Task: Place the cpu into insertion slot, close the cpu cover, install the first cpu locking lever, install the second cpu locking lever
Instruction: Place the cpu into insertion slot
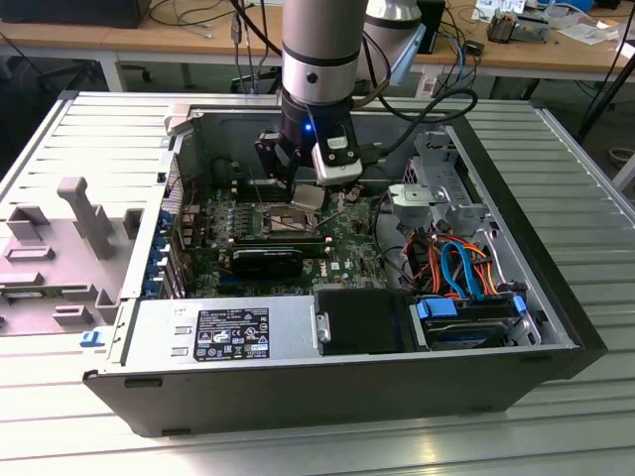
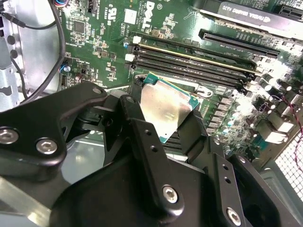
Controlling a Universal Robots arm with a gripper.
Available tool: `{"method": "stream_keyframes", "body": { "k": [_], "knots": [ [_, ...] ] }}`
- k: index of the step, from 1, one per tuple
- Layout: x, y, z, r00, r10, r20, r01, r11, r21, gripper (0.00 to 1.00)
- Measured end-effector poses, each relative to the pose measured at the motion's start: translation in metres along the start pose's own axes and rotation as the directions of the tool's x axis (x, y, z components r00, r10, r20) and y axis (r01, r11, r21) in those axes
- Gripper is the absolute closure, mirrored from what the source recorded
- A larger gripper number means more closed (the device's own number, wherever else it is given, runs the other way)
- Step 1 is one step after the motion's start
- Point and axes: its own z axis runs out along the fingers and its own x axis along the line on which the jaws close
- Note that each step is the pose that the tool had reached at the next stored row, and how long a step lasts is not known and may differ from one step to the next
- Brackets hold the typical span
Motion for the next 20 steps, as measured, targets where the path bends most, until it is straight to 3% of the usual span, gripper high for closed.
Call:
{"method": "stream_keyframes", "body": {
  "k": [20],
  "knots": [
    [-0.0001,-0.0001,0.0025,0.9982,0.06,0.0036,-0.06,0.9982,-0.0009,0.45]
  ]
}}
